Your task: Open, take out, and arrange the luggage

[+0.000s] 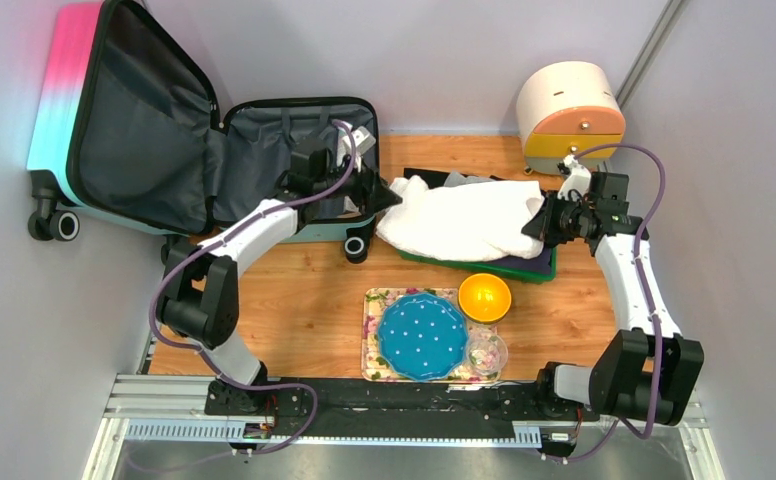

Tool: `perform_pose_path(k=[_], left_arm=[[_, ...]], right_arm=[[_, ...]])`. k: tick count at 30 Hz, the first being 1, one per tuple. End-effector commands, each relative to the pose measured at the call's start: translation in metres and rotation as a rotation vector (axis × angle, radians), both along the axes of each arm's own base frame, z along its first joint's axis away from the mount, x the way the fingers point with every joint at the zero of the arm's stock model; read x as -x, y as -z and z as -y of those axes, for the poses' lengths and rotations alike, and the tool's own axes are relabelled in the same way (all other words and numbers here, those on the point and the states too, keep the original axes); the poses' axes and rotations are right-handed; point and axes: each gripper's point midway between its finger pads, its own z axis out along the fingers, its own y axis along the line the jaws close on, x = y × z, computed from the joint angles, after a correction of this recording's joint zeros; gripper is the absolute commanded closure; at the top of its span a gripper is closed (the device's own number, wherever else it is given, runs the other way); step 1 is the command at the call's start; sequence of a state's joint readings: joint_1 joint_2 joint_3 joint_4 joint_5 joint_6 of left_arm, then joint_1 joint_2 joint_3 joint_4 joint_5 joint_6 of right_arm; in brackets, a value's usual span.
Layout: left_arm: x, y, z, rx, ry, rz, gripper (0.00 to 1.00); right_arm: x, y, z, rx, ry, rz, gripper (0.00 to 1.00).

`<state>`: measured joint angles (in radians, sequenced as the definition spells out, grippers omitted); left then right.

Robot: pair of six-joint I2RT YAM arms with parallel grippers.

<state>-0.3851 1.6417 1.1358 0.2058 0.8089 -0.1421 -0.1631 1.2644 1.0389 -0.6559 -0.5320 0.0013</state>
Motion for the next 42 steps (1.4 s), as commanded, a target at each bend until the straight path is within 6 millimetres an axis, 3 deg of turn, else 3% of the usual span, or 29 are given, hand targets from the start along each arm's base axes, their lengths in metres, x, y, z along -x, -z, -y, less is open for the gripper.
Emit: perform_pose_path(k=[1,6,8,10,12,13,16,18,20,23,24,27,30,34,37,39,41,42], left_arm=[[-0.019,0.011,0.001,-0.117,-0.133,-0.120,0.21],[-0.035,0.022,0.010,-0.237,-0.189,-0.075,0.20],[-0.034,0.017,0.018,-0.211,-0.135,-0.037,0.24],[-0.013,0.001,0.038,-0.145,0.095,0.074,0.33],[0.004,-0.011,0.052,-0.091,0.255,0.176,0.41],[0.003,-0.014,0.054,-0.086,0.268,0.193,0.44],[-0.003,-0.012,0.058,-0.098,0.297,0.183,0.49],[-0.004,-0.010,0.058,-0.111,0.293,0.194,0.49],[-0.004,-0.008,0.054,-0.112,0.284,0.198,0.49],[-0.003,-0.006,0.049,-0.101,0.274,0.166,0.49],[-0.004,-0.005,0.047,-0.094,0.263,0.143,0.49],[-0.008,-0.005,0.042,-0.086,0.240,0.110,0.50],[-0.012,-0.007,0.036,-0.083,0.216,0.100,0.50],[-0.008,-0.007,0.034,-0.086,0.218,0.102,0.50],[-0.007,-0.008,0.032,-0.090,0.212,0.106,0.50],[-0.005,-0.007,0.030,-0.093,0.210,0.102,0.50],[-0.003,-0.007,0.029,-0.094,0.210,0.102,0.50],[-0.003,-0.006,0.029,-0.095,0.211,0.102,0.50]], right_arm=[[-0.012,-0.013,0.006,0.028,-0.002,0.051,1.00],[-0.014,-0.010,0.005,0.012,-0.003,0.025,1.00],[-0.015,-0.014,0.005,0.025,-0.022,0.028,0.72],[-0.014,-0.022,0.009,0.046,-0.020,0.045,0.46],[-0.012,-0.028,0.013,0.066,-0.040,0.058,0.29],[-0.011,-0.032,0.014,0.074,-0.056,0.062,0.27],[-0.006,-0.054,0.016,0.107,-0.130,0.110,0.25],[0.003,-0.071,0.005,0.098,-0.219,0.150,0.24],[0.015,-0.080,-0.004,0.146,-0.354,0.222,0.24],[0.038,-0.079,-0.021,0.182,-0.532,0.271,0.24],[0.053,-0.073,-0.029,0.171,-0.584,0.238,0.25],[0.072,-0.056,-0.041,0.237,-0.746,0.247,0.28],[0.073,-0.042,-0.045,0.309,-0.811,0.276,0.35],[0.083,-0.007,-0.051,0.350,-0.867,0.212,0.41],[0.077,0.007,-0.046,0.402,-0.840,0.198,0.39],[0.071,0.018,-0.041,0.458,-0.824,0.200,0.31],[0.070,0.030,-0.038,0.491,-0.820,0.185,0.30],[0.060,0.032,-0.033,0.539,-0.796,0.198,0.30]])
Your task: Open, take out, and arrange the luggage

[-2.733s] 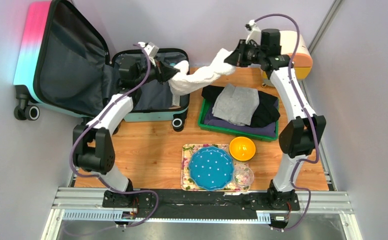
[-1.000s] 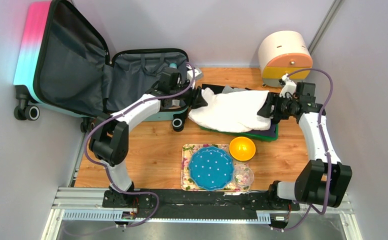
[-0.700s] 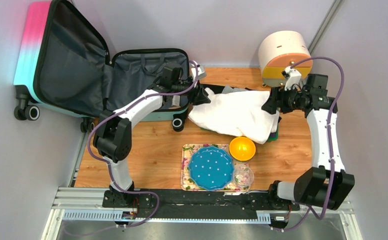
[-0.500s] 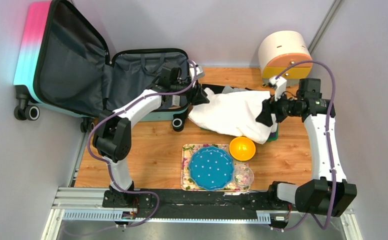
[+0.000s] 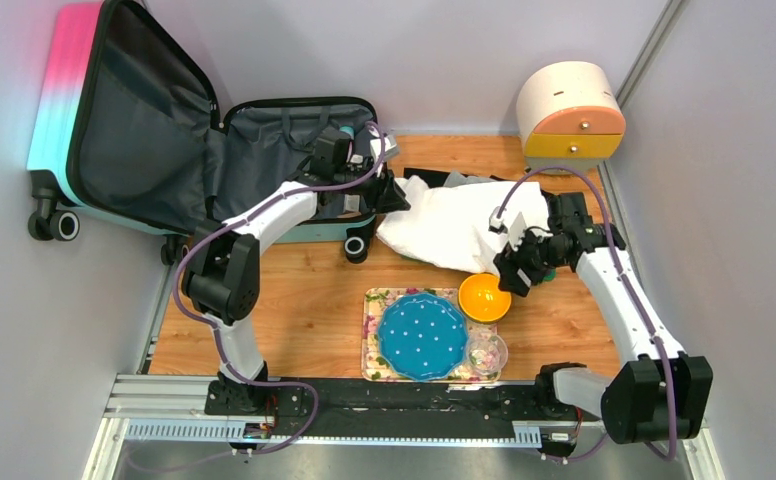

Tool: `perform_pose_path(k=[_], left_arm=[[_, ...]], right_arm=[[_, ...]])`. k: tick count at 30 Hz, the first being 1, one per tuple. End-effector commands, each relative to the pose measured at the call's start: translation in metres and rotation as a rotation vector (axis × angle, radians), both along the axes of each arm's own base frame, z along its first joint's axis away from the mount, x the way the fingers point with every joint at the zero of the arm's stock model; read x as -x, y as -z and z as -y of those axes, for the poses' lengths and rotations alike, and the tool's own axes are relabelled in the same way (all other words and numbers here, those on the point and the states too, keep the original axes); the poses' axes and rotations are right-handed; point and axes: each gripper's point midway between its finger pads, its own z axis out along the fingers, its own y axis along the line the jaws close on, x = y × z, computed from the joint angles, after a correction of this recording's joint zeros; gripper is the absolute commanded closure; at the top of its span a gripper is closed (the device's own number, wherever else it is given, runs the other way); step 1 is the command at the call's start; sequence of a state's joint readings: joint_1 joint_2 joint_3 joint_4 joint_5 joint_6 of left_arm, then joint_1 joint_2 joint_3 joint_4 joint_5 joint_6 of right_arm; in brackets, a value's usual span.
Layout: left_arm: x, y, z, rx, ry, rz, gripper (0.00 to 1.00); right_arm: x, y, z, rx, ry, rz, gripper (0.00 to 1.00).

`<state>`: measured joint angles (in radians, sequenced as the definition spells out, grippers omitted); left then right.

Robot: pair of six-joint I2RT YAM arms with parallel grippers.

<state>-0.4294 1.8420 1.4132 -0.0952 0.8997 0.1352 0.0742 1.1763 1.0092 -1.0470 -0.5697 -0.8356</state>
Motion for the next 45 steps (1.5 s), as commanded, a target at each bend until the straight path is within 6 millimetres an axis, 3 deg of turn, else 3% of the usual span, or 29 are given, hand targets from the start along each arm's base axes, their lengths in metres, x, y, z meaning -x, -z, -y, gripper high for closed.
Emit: perform_pose_path(k=[1,5,7,8,9,12,16,20,22,23,26,30,32,34,36,41,45], left_arm=[[0.009,-0.030,-0.002,0.034,0.015,0.059,0.50],[0.010,-0.030,-0.004,0.026,0.017,0.066,0.50],[0.012,-0.029,-0.004,0.024,0.017,0.063,0.50],[0.013,-0.028,-0.005,0.022,0.019,0.060,0.50],[0.013,-0.028,-0.005,0.022,0.017,0.059,0.50],[0.014,-0.027,-0.006,0.021,0.018,0.058,0.51],[0.011,-0.027,-0.007,0.022,0.012,0.063,0.51],[0.006,-0.027,-0.008,0.030,-0.005,0.046,0.51],[0.002,-0.027,-0.010,0.029,-0.020,0.055,0.51],[-0.003,-0.026,-0.011,0.020,-0.042,0.064,0.51],[-0.014,-0.023,-0.014,-0.005,-0.083,0.092,0.52],[-0.019,-0.015,-0.017,-0.031,-0.092,0.095,0.52],[-0.020,-0.010,-0.016,-0.038,-0.089,0.091,0.52],[-0.024,-0.006,-0.015,-0.041,-0.092,0.088,0.51],[-0.029,-0.006,-0.010,-0.039,-0.088,0.096,0.49],[-0.069,-0.009,0.004,-0.062,-0.134,0.175,0.43],[-0.093,0.001,0.022,-0.082,-0.148,0.206,0.35]], right_arm=[[-0.036,0.005,0.017,0.128,0.058,0.170,0.30],[-0.055,0.007,0.025,0.182,0.114,0.241,0.34],[-0.061,0.002,0.028,0.206,0.132,0.274,0.45],[-0.063,-0.001,0.027,0.208,0.134,0.285,0.52],[-0.065,-0.005,0.029,0.216,0.142,0.297,0.69],[-0.070,-0.026,0.030,0.214,0.151,0.343,1.00],[-0.091,-0.063,0.032,0.219,0.179,0.436,1.00],[-0.129,-0.099,0.034,0.214,0.200,0.502,1.00],[-0.141,-0.103,0.037,0.221,0.197,0.504,1.00],[-0.151,-0.102,0.038,0.229,0.193,0.498,1.00],[-0.155,-0.078,0.044,0.281,0.140,0.422,1.00],[-0.143,-0.008,0.058,0.301,0.128,0.105,1.00],[-0.128,0.011,0.063,0.293,0.134,-0.027,1.00],[-0.126,0.024,0.063,0.283,0.142,-0.088,0.97],[-0.126,0.024,0.061,0.263,0.153,-0.098,0.94],[-0.135,-0.011,0.053,0.208,0.180,-0.024,0.94],[-0.127,-0.029,0.050,0.188,0.180,0.003,0.96]])
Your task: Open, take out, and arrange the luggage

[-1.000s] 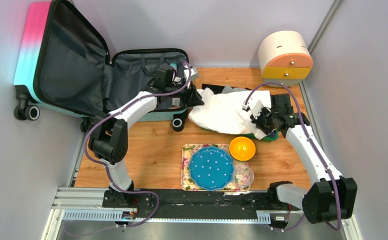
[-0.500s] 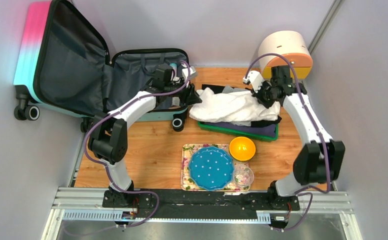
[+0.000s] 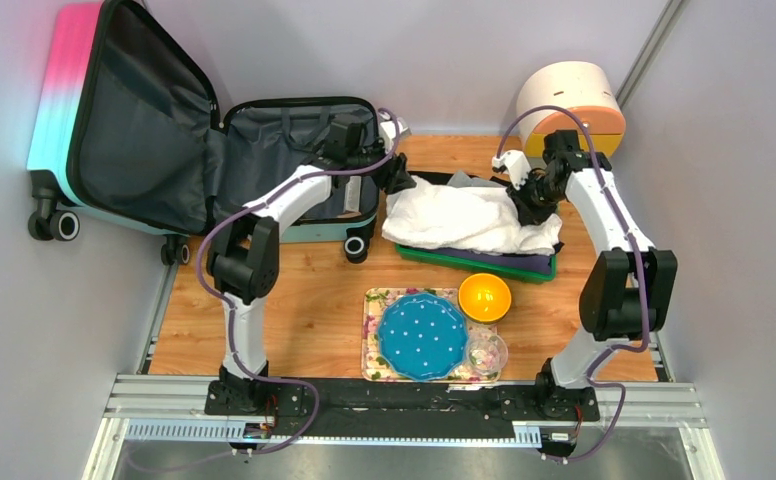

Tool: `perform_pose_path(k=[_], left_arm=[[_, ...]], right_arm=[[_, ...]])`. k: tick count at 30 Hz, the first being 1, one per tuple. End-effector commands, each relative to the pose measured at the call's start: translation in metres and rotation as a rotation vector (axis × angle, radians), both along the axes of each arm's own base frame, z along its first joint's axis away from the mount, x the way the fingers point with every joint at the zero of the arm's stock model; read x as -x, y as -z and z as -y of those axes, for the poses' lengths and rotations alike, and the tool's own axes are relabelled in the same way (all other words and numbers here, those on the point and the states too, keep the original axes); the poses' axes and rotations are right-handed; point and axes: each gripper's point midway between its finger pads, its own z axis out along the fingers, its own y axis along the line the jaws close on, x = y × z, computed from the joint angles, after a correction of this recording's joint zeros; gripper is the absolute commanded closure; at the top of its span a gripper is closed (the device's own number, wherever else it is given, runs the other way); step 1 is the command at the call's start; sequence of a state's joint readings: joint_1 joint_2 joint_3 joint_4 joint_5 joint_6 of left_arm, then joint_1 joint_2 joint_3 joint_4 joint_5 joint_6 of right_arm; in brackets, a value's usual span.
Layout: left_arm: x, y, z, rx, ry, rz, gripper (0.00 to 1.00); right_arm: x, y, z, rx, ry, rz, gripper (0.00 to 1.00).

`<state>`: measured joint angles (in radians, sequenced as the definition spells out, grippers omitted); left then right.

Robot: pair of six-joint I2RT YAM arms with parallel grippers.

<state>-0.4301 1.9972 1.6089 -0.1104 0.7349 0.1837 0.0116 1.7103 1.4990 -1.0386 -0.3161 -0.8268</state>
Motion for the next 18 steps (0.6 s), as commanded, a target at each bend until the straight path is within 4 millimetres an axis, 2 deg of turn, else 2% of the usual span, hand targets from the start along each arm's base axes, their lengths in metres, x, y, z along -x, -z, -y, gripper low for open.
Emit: perform_pose_path(k=[1,6,9,12,13,15,18], left_arm=[[-0.034,-0.002,0.022,-0.026,-0.008,0.117,0.34],[-0.048,0.032,0.033,-0.096,-0.012,0.130,0.32],[-0.051,0.052,0.034,-0.140,-0.023,0.126,0.36],[-0.049,0.059,0.035,-0.148,-0.017,0.108,0.64],[-0.049,0.058,0.036,-0.143,-0.022,0.103,0.87],[-0.056,0.047,0.035,-0.130,-0.058,0.120,0.99],[-0.067,0.010,0.034,-0.071,-0.121,0.194,1.00]], right_arm=[[0.015,-0.036,-0.006,-0.044,0.016,0.032,0.96],[0.020,-0.042,-0.006,-0.051,0.047,0.033,0.96],[0.020,-0.044,-0.005,-0.048,0.071,0.036,0.97],[0.018,-0.044,-0.003,-0.045,0.094,0.043,0.99],[0.016,-0.044,-0.002,-0.044,0.103,0.045,0.99],[0.013,-0.045,-0.001,-0.037,0.111,0.048,1.00],[0.005,-0.050,-0.001,-0.041,0.119,0.064,1.00]])
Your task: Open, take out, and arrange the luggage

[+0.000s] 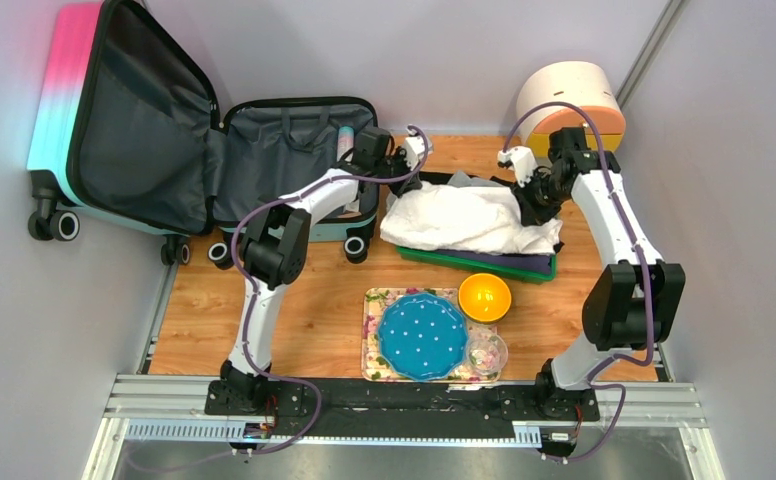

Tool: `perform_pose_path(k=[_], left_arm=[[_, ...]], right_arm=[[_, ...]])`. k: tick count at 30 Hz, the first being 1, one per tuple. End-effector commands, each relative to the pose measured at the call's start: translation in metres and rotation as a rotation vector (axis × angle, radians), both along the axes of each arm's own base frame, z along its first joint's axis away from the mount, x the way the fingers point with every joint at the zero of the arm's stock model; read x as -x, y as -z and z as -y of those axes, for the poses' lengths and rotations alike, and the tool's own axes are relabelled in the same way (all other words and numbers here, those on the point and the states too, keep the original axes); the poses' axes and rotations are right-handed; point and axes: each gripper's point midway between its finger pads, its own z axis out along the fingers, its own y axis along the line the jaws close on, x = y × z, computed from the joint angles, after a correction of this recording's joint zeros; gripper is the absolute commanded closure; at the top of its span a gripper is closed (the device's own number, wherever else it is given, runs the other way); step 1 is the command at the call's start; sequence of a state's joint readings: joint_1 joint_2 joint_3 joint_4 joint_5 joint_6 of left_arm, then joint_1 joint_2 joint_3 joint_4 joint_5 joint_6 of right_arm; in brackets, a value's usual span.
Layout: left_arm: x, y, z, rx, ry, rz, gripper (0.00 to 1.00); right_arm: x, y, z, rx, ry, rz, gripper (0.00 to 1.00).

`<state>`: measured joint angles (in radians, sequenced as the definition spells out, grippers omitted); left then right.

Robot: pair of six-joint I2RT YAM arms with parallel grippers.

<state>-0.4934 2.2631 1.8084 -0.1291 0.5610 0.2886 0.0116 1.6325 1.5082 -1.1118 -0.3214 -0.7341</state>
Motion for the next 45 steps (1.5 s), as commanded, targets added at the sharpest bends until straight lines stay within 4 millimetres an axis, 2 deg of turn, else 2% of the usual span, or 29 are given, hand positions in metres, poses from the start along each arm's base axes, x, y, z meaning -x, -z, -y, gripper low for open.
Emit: perform_pose_path(k=[1,2,3,4,5,6,8,10,13,14,15,16,17,19,21,22,24,25,26,29,30,34,36,37,40,43,45], left_arm=[[-0.021,-0.080,0.001,0.101,-0.085,0.167,1.00],[-0.029,-0.094,-0.001,0.119,-0.123,0.214,1.00],[-0.032,-0.098,-0.004,0.123,-0.147,0.227,1.00],[-0.033,-0.104,-0.008,0.127,-0.173,0.241,1.00],[-0.043,-0.110,-0.016,0.125,-0.230,0.281,1.00],[-0.045,-0.109,-0.020,0.117,-0.253,0.295,1.00],[-0.054,-0.094,-0.029,0.074,-0.299,0.304,1.00],[-0.058,-0.075,-0.028,0.047,-0.301,0.272,1.00],[-0.056,-0.052,-0.027,0.007,-0.293,0.232,1.00],[-0.056,-0.046,-0.029,-0.011,-0.298,0.226,1.00],[-0.056,-0.043,-0.031,-0.021,-0.302,0.226,1.00],[-0.054,-0.038,-0.034,-0.033,-0.308,0.222,1.00],[-0.054,-0.039,-0.035,-0.035,-0.314,0.232,1.00],[-0.051,-0.037,-0.038,-0.042,-0.314,0.233,1.00],[-0.051,-0.036,-0.038,-0.043,-0.313,0.232,1.00],[-0.050,-0.038,-0.038,-0.039,-0.314,0.230,1.00],[-0.050,-0.038,-0.037,-0.038,-0.311,0.229,1.00],[-0.050,-0.038,-0.037,-0.036,-0.311,0.228,1.00],[-0.049,-0.037,-0.037,-0.037,-0.308,0.222,1.00],[-0.049,-0.040,-0.036,-0.031,-0.304,0.221,1.00],[-0.048,-0.039,-0.036,-0.029,-0.304,0.217,1.00],[-0.046,-0.039,-0.034,-0.021,-0.298,0.202,1.00],[-0.044,-0.041,-0.034,-0.019,-0.294,0.201,1.00],[-0.044,-0.042,-0.034,-0.016,-0.294,0.200,1.00],[-0.042,-0.042,-0.034,-0.020,-0.296,0.201,1.00],[-0.043,-0.043,-0.038,-0.023,-0.305,0.205,1.00],[-0.043,-0.043,-0.038,-0.026,-0.306,0.208,1.00]], right_arm=[[-0.019,-0.027,0.002,-0.002,0.043,0.084,1.00],[-0.024,-0.029,0.002,-0.002,0.043,0.092,1.00],[-0.027,-0.030,0.002,-0.006,0.044,0.094,1.00],[-0.031,-0.032,0.013,-0.009,0.078,0.098,1.00],[-0.036,-0.032,0.015,-0.011,0.083,0.099,1.00],[-0.039,-0.032,0.017,-0.016,0.088,0.102,1.00],[-0.047,-0.029,0.022,-0.022,0.110,0.105,1.00],[-0.053,-0.015,0.022,-0.025,0.122,0.075,1.00],[-0.065,-0.008,0.028,-0.019,0.184,0.068,0.74],[-0.066,-0.010,0.030,-0.033,0.232,0.058,0.56],[-0.067,-0.015,0.031,-0.051,0.265,0.059,0.48],[-0.071,-0.033,0.035,-0.073,0.293,0.098,0.43],[-0.067,-0.041,0.036,-0.103,0.329,0.091,0.35],[-0.064,-0.063,0.034,-0.170,0.349,0.120,0.30],[-0.048,-0.084,0.028,-0.211,0.355,0.133,0.30],[-0.043,-0.087,0.028,-0.217,0.362,0.138,0.30],[-0.019,-0.095,0.018,-0.249,0.347,0.143,0.32],[-0.009,-0.092,0.014,-0.265,0.336,0.132,0.33],[0.007,-0.087,0.008,-0.284,0.327,0.133,0.39],[0.022,-0.072,-0.006,-0.335,0.342,0.090,0.42],[0.029,-0.057,-0.010,-0.338,0.354,0.044,0.42],[0.025,-0.033,-0.015,-0.367,0.420,-0.007,0.40],[0.014,-0.027,-0.009,-0.343,0.427,0.027,0.37],[0.010,-0.018,-0.008,-0.337,0.430,0.012,0.37],[-0.003,-0.011,-0.009,-0.348,0.430,-0.013,0.37],[-0.013,-0.011,-0.011,-0.366,0.429,-0.012,0.45],[-0.022,-0.018,-0.011,-0.372,0.426,0.003,0.67]])
